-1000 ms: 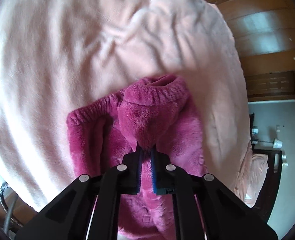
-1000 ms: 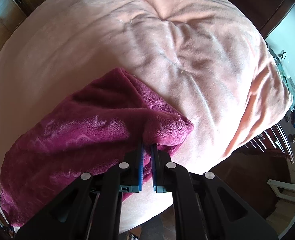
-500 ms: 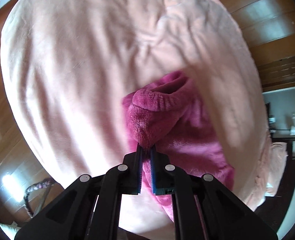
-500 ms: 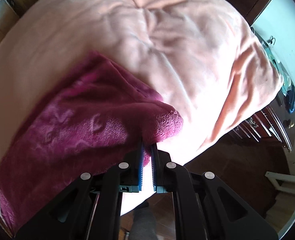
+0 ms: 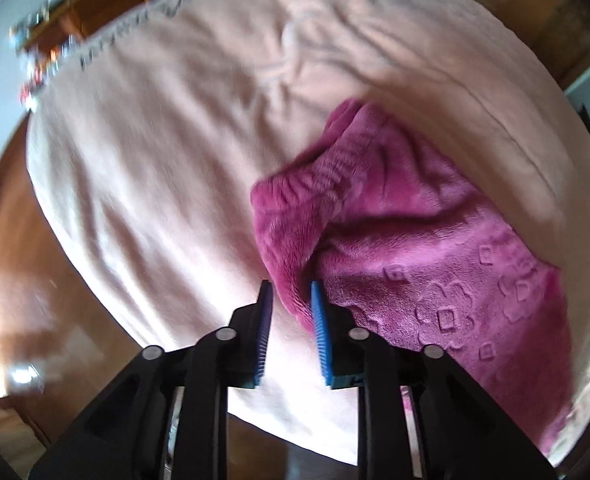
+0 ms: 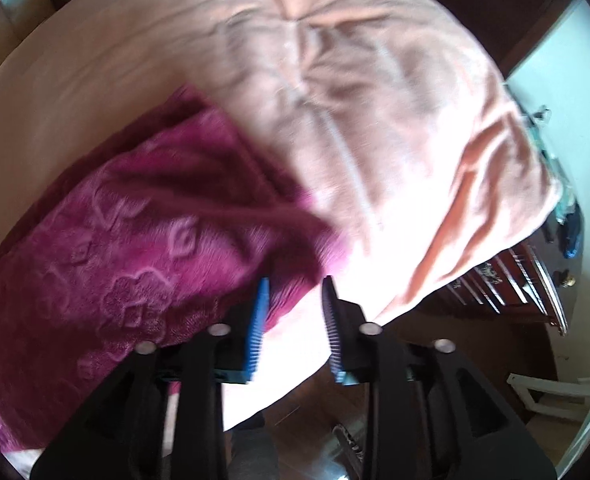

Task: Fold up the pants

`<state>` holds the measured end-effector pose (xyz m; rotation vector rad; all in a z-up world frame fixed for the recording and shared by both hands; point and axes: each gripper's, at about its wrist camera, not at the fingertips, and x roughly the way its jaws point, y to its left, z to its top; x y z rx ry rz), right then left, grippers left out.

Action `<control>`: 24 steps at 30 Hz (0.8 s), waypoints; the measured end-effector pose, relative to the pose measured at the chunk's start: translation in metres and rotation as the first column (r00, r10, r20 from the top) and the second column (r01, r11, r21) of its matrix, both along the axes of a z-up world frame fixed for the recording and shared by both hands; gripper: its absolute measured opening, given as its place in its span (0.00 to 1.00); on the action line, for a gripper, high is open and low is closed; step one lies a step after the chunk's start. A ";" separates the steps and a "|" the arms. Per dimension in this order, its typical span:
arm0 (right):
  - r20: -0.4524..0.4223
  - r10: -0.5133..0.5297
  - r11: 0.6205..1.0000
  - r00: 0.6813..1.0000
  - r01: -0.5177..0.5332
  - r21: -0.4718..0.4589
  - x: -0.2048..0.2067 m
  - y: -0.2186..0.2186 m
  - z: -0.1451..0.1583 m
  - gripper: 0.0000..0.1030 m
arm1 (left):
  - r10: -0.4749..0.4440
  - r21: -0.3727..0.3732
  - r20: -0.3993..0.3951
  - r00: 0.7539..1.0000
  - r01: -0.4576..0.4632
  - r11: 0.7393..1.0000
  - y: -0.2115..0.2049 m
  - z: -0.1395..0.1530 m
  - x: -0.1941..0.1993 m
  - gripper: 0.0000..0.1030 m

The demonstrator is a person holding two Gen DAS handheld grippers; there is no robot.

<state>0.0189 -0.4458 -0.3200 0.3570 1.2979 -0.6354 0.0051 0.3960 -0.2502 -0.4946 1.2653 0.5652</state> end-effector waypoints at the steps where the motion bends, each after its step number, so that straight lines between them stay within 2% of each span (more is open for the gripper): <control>1: 0.004 -0.020 1.000 1.000 0.020 -0.005 -0.003 -0.003 0.003 0.32 | -0.013 0.030 0.003 1.000 0.013 0.999 -0.003 0.007 0.000 0.27; 3: 0.009 -0.037 0.999 0.999 0.037 0.007 -0.003 -0.004 0.009 0.32 | -0.032 0.072 0.016 0.999 0.031 0.997 -0.006 0.019 0.002 0.34; 5: 0.044 -0.019 0.999 0.999 0.018 0.044 0.005 0.008 0.015 0.32 | -0.056 0.081 0.039 0.998 0.053 0.995 -0.014 0.027 0.007 0.36; 7: 0.072 0.043 0.997 0.996 -0.048 0.066 0.023 0.033 0.020 0.32 | -0.111 0.057 0.047 0.993 0.108 0.992 -0.033 0.026 0.022 0.36; 10: 0.119 0.214 0.967 0.970 -0.227 0.119 0.060 0.098 0.027 0.32 | -0.205 0.016 0.048 0.978 0.205 0.979 -0.066 0.018 0.047 0.37; 13: 0.165 0.403 0.884 0.900 -0.429 0.186 0.097 0.183 0.031 0.32 | -0.278 -0.024 0.059 0.959 0.280 0.960 -0.096 0.009 0.070 0.38; 17: 0.204 0.578 0.752 0.790 -0.613 0.244 0.131 0.279 0.030 0.32 | -0.344 -0.043 0.062 0.937 0.347 0.937 -0.123 -0.004 0.098 0.40; 20: 0.214 0.660 0.661 0.720 -0.692 0.289 0.150 0.338 0.021 0.33 | -0.388 -0.044 0.053 0.920 0.391 0.919 -0.133 -0.014 0.118 0.44; 24: 0.215 0.726 0.570 0.653 -0.746 0.344 0.162 0.401 0.007 0.33 | -0.434 -0.047 0.036 0.900 0.435 0.899 -0.140 -0.026 0.139 0.45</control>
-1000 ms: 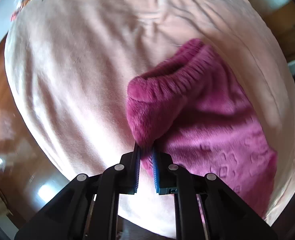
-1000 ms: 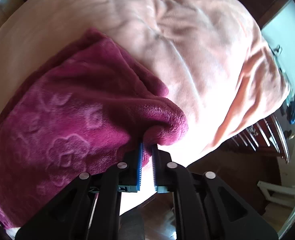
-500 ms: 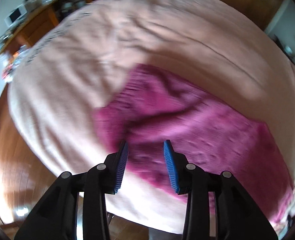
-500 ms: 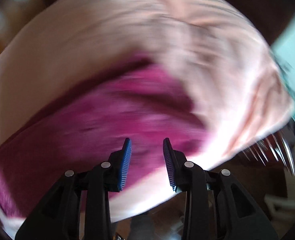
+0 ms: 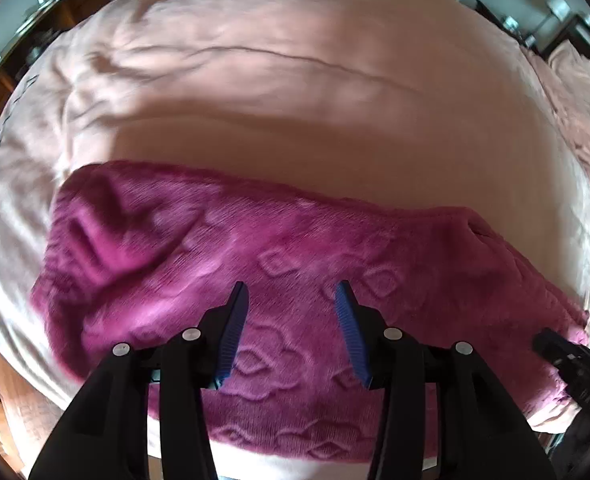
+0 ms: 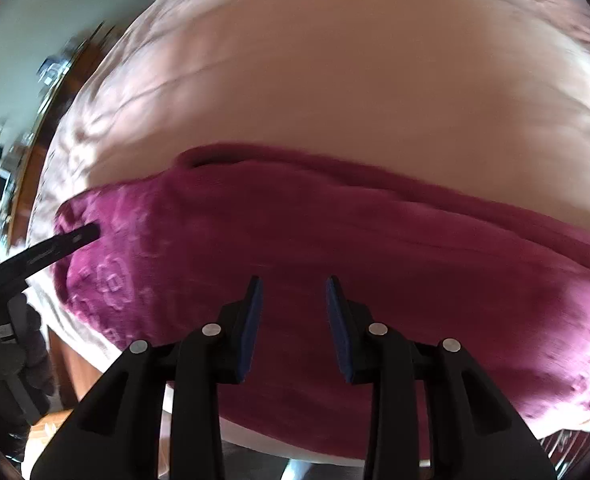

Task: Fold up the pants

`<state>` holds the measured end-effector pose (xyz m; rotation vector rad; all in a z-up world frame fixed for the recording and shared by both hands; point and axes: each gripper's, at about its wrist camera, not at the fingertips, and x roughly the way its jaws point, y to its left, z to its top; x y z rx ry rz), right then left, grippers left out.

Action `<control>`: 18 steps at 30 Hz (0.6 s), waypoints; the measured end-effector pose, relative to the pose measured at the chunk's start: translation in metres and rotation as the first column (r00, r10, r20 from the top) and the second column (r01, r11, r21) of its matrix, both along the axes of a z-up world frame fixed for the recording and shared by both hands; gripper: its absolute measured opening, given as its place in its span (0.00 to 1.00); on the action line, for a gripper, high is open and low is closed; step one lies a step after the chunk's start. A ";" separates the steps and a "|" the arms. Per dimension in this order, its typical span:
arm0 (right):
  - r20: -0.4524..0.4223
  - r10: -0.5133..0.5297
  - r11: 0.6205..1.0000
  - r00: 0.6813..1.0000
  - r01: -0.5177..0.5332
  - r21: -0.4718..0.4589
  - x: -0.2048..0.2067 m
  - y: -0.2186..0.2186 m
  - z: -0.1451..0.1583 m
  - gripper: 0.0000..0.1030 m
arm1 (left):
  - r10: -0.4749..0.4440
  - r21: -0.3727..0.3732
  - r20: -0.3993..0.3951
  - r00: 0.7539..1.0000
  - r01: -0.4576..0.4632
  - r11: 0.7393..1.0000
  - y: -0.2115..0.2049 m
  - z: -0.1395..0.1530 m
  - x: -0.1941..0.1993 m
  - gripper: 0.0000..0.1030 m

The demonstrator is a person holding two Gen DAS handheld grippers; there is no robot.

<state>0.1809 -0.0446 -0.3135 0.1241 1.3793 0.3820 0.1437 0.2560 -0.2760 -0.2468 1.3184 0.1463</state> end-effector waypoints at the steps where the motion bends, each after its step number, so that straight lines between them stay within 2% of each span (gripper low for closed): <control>1: -0.008 0.020 1.000 1.000 -0.020 0.007 0.001 0.014 -0.003 0.33 | -0.011 0.003 -0.008 1.000 0.011 1.000 -0.001 -0.005 0.005 0.45; 5: -0.024 0.068 0.998 0.997 -0.068 -0.016 0.016 0.046 -0.024 0.33 | -0.063 0.037 -0.034 0.997 0.065 0.997 -0.006 -0.025 0.020 0.49; 14: -0.037 0.000 0.993 0.999 -0.004 -0.114 0.074 0.066 -0.073 0.32 | -0.072 0.070 -0.090 0.993 0.078 0.995 0.016 -0.066 0.055 0.58; 18: -0.041 -0.017 0.995 0.999 0.013 -0.097 0.076 0.061 -0.068 0.32 | -0.065 0.063 -0.109 0.992 0.072 0.995 0.018 -0.070 0.070 0.58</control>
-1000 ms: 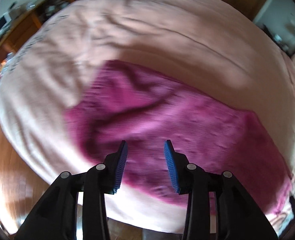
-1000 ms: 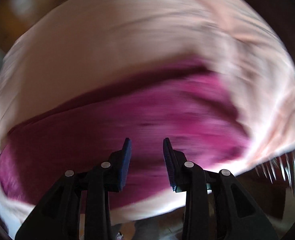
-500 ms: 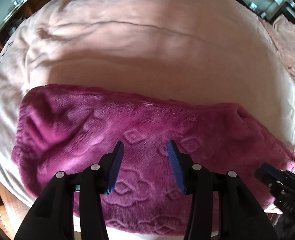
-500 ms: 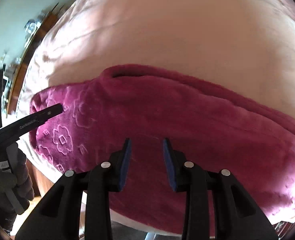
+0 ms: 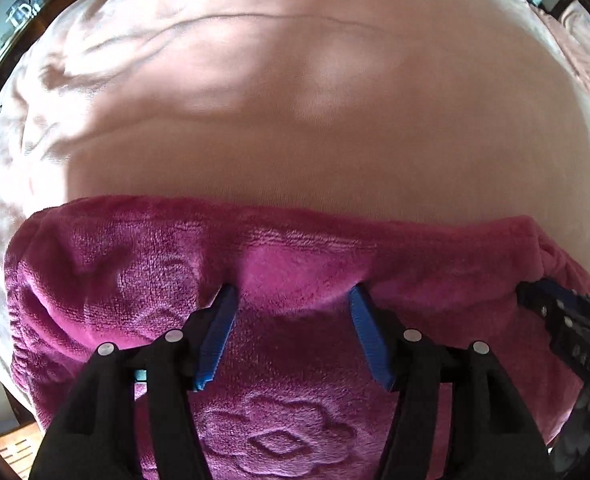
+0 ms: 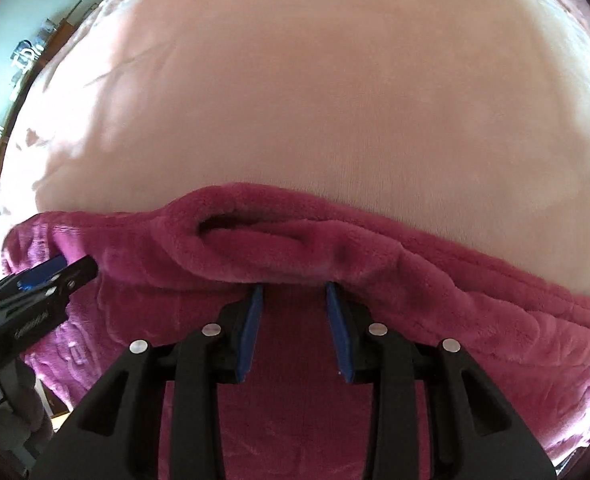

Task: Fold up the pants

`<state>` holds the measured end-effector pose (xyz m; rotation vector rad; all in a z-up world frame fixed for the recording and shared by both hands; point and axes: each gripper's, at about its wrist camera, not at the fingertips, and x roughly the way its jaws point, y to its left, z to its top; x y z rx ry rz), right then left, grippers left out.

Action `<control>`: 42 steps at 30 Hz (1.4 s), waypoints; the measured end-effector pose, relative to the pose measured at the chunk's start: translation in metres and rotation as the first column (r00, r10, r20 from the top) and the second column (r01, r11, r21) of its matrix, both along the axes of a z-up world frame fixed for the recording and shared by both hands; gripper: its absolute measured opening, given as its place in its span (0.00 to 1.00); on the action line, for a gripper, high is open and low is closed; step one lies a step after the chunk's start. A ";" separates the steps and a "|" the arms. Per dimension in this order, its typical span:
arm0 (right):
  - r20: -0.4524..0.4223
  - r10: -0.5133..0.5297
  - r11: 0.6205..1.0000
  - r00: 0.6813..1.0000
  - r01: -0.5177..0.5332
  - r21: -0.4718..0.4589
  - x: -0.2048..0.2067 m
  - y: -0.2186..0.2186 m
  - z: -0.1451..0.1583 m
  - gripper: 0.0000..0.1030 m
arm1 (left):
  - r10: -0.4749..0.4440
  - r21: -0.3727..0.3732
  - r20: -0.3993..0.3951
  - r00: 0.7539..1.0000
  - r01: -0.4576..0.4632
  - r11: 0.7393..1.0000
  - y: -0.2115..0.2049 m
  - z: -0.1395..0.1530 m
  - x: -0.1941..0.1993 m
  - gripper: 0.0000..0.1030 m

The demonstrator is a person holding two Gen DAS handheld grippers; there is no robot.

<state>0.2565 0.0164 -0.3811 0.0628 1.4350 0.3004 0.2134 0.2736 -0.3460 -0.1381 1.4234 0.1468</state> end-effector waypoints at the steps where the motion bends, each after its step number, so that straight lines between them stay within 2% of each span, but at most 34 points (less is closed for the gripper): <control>1: 0.006 -0.001 1.000 1.000 0.001 0.023 -0.003 -0.006 0.008 0.33 | 0.008 -0.013 0.012 1.000 -0.008 1.000 0.001 0.005 0.001 0.57; 4: 0.050 0.009 0.999 0.999 -0.012 0.051 -0.018 -0.034 0.034 0.33 | -0.016 -0.057 0.053 0.998 0.019 0.998 -0.008 0.024 0.003 0.57; 7: 0.082 -0.012 1.000 0.997 0.010 0.023 -0.035 -0.077 0.051 0.33 | -0.075 -0.068 0.085 0.994 0.081 0.994 -0.028 0.038 0.007 0.57; 9: 0.081 -0.063 0.998 0.995 0.062 0.008 -0.045 -0.109 0.056 0.33 | -0.121 -0.086 0.091 0.988 0.129 0.988 -0.048 0.042 0.008 0.57; 12: 0.075 -0.200 0.979 0.977 0.202 -0.019 -0.061 -0.182 0.061 0.33 | -0.180 -0.098 0.088 0.980 0.188 0.977 -0.077 0.041 0.011 0.57; 16: 0.078 -0.360 0.926 0.930 0.366 -0.088 -0.084 -0.290 0.065 0.33 | -0.215 -0.104 0.080 0.973 0.222 0.969 -0.111 0.036 0.013 0.57; 20: 0.097 -0.471 0.864 0.877 0.481 -0.147 -0.103 -0.377 0.068 0.33 | -0.228 -0.093 0.079 0.970 0.235 0.968 -0.141 0.038 0.008 0.57; 23: 0.108 -0.553 0.805 0.826 0.563 -0.184 -0.114 -0.442 0.067 0.44 | -0.231 -0.078 0.075 0.970 0.237 0.968 -0.169 0.041 -0.003 0.60; 26: 0.102 -0.604 0.769 0.791 0.611 -0.187 -0.120 -0.492 0.061 0.45 | -0.232 -0.061 0.069 0.970 0.236 0.970 -0.194 0.039 -0.004 0.61; 28: 0.099 -0.614 0.762 0.783 0.621 -0.181 -0.120 -0.514 0.057 0.45 | -0.227 -0.053 0.060 0.972 0.231 0.972 -0.201 0.036 0.001 0.61; 31: 0.086 -0.615 0.770 0.784 0.620 -0.149 -0.115 -0.536 0.046 0.45 | -0.218 -0.037 0.047 0.975 0.219 0.975 -0.224 0.030 0.001 0.61; 37: 0.042 -0.531 0.841 0.847 0.532 -0.102 -0.077 -0.558 0.021 0.45 | -0.216 0.009 0.012 0.976 0.216 0.976 -0.266 0.016 0.001 0.61; 38: 0.032 -0.507 0.857 0.861 0.508 -0.092 -0.072 -0.559 0.016 0.42 | -0.219 0.016 0.008 0.976 0.219 0.976 -0.272 0.014 0.002 0.61; 39: 0.025 -0.494 0.866 0.869 0.494 -0.081 -0.070 -0.559 0.014 0.30 | -0.221 0.022 0.007 0.975 0.221 0.975 -0.280 0.012 0.003 0.61; 42: 0.028 -0.453 0.886 0.891 0.453 -0.095 -0.066 -0.559 0.015 0.14 | -0.221 0.037 -0.002 0.975 0.221 0.975 -0.306 0.005 0.008 0.61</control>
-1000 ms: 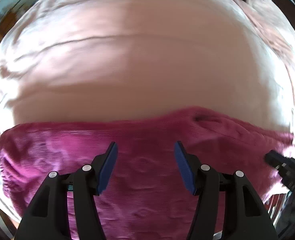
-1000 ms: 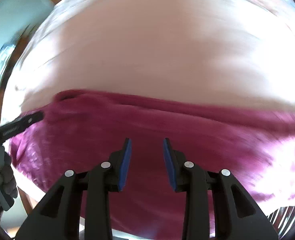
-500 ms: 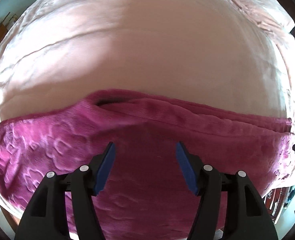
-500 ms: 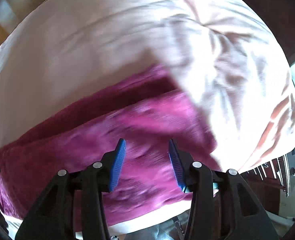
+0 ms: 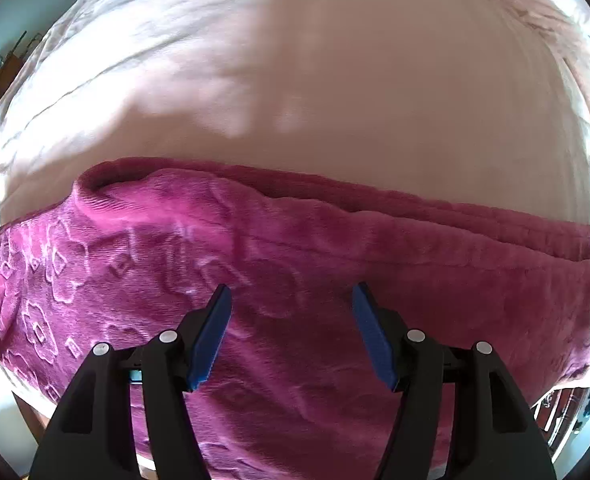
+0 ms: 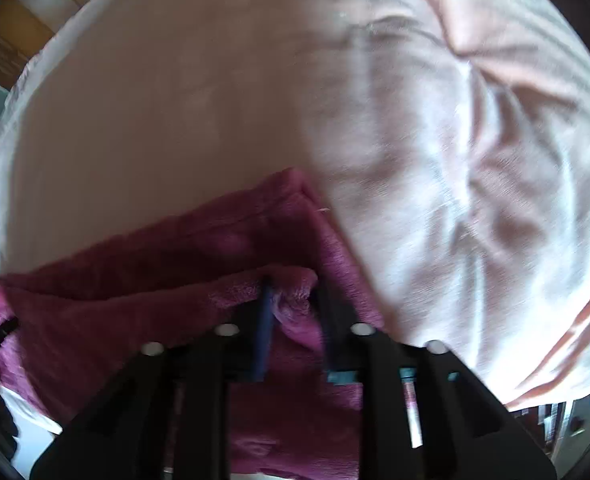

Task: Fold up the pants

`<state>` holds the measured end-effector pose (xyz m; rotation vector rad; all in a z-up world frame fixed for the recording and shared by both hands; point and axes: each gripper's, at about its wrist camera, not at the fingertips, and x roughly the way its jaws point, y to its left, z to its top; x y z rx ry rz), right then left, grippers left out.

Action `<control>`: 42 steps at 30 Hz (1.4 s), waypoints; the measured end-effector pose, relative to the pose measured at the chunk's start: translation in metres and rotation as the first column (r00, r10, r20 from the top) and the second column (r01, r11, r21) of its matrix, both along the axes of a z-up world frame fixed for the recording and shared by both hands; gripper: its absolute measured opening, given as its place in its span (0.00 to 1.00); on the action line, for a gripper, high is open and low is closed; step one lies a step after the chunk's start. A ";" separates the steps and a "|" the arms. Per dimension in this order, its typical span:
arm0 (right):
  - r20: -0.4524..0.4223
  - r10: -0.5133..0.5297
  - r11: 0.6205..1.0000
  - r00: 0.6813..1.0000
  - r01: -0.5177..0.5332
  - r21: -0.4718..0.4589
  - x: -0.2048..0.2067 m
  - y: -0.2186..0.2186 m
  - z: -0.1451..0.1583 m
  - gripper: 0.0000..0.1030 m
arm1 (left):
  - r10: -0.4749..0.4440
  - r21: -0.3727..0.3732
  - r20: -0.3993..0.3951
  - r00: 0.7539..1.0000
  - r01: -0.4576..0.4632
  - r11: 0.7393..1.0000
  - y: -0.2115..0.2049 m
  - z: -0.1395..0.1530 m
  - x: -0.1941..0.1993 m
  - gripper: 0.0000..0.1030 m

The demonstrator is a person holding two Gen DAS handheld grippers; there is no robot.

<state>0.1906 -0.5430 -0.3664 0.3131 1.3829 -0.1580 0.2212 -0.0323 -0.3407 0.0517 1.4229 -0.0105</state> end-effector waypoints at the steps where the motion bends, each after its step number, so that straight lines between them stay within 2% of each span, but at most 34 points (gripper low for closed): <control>1: 0.014 0.007 1.000 1.000 -0.007 0.011 -0.001 -0.003 0.005 0.13 | 0.004 0.004 -0.002 1.000 -0.004 1.000 -0.005 -0.002 0.003 0.61; 7: 0.150 0.014 0.999 0.989 -0.020 0.042 -0.004 -0.018 0.060 0.11 | 0.036 0.023 0.000 0.999 -0.036 0.999 -0.030 -0.009 0.018 0.61; 8: 0.162 0.026 0.999 0.986 -0.032 0.036 -0.002 -0.017 0.065 0.11 | 0.042 0.030 0.001 0.999 -0.042 0.999 -0.019 -0.004 0.011 0.61; 10: 0.168 0.049 0.999 0.985 -0.052 0.015 0.008 -0.015 0.066 0.11 | 0.056 0.043 0.003 0.998 -0.056 0.998 -0.023 -0.003 0.019 0.61; 16: 0.098 0.051 0.998 0.994 -0.049 -0.027 0.030 -0.010 0.009 0.11 | 0.043 0.085 0.006 0.999 -0.043 0.995 -0.038 -0.004 0.023 0.61; 18: 0.089 0.050 0.999 0.995 -0.048 -0.024 0.034 -0.010 -0.001 0.11 | 0.043 0.098 0.002 0.999 -0.042 0.994 -0.046 -0.008 0.027 0.61; 22: 0.085 0.068 0.998 0.994 -0.067 -0.020 0.038 -0.011 -0.005 0.13 | 0.057 0.101 -0.025 0.998 -0.054 0.993 -0.054 -0.023 0.035 0.61; 24: 0.083 0.078 0.997 0.994 -0.078 0.001 0.037 -0.014 -0.001 0.24 | 0.075 0.094 -0.045 0.996 -0.071 0.993 -0.049 -0.037 0.037 0.62; 27: 0.109 0.066 0.997 0.992 -0.069 0.027 0.020 -0.025 0.016 0.39 | 0.076 0.108 -0.053 0.996 -0.070 0.992 -0.055 -0.040 0.048 0.63; 29: 0.125 0.042 0.998 0.991 -0.047 0.037 0.006 -0.036 0.025 0.44 | 0.072 0.123 -0.051 0.996 -0.065 0.990 -0.059 -0.039 0.051 0.63; 32: 0.113 -0.009 0.997 0.994 0.000 0.081 -0.022 -0.052 0.027 0.46 | 0.063 0.121 -0.037 0.997 -0.058 0.991 -0.070 -0.031 0.051 0.63; 36: 0.068 -0.012 0.993 0.998 0.004 0.114 -0.053 -0.058 0.015 0.46 | 0.031 0.072 -0.007 0.999 -0.030 0.997 -0.093 -0.011 0.043 0.63; 42: 0.033 -0.039 0.983 0.999 0.033 0.179 -0.072 -0.050 -0.007 0.48 | -0.108 0.016 0.010 0.994 0.108 0.994 -0.154 0.003 0.029 0.63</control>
